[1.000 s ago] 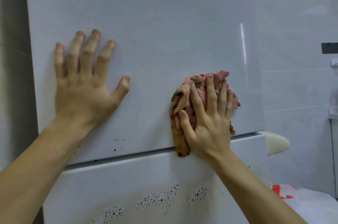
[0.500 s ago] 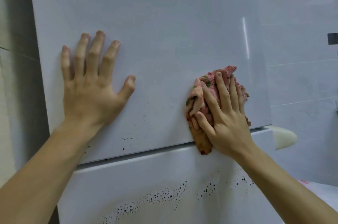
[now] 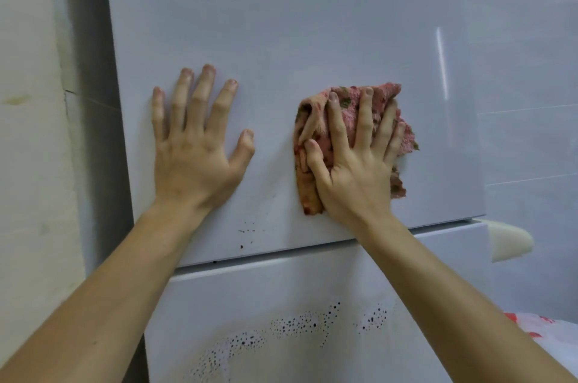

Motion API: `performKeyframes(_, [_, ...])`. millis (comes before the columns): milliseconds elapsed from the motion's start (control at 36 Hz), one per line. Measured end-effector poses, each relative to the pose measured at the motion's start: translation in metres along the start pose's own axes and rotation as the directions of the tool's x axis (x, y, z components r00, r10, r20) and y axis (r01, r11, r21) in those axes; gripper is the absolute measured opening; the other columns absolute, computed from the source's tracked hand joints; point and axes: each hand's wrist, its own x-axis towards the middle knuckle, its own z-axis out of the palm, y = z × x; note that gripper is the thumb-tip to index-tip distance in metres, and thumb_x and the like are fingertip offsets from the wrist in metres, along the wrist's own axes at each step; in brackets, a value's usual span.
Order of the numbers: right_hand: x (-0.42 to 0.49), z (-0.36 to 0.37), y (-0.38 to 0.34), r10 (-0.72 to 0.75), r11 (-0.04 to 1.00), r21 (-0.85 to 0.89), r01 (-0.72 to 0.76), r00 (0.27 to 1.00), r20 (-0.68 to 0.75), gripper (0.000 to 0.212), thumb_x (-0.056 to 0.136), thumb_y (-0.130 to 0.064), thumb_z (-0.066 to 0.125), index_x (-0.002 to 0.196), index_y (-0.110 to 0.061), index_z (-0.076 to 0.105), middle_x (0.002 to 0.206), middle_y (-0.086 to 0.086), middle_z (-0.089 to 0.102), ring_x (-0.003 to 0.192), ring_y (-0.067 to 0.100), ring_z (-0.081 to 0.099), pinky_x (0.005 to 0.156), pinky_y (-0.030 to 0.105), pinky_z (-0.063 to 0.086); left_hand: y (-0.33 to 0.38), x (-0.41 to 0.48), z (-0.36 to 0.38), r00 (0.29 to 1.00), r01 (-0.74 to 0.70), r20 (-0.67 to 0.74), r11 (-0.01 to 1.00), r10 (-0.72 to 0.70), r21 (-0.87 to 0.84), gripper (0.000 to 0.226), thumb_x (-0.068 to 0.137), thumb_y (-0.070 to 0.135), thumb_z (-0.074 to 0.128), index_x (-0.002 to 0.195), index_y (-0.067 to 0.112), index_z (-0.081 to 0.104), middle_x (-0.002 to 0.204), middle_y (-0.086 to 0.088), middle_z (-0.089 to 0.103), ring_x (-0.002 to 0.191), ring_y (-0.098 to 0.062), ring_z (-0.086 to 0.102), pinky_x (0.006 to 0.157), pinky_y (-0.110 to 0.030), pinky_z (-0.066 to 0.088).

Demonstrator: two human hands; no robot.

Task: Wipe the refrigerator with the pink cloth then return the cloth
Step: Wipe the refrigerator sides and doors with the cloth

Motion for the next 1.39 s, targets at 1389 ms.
performKeyframes(1389, [-0.054,-0.006,0.011,-0.508,0.861,0.062,0.505,0.857,0.082,0.071,0.104,-0.067,0.046,0.162,-0.028,0.036,0.172,0.015,0.021,0.161,0.039,0.012,0.130,0.058,0.017,-0.053,-0.048,-0.013,1.000,0.022,-0.017,0.982,-0.026,-0.188,0.054,0.108,0.028,0.031,0.159,0.014,0.041,0.172,-0.007,0.026,0.161,-0.028,0.015,0.127,-0.058,0.020])
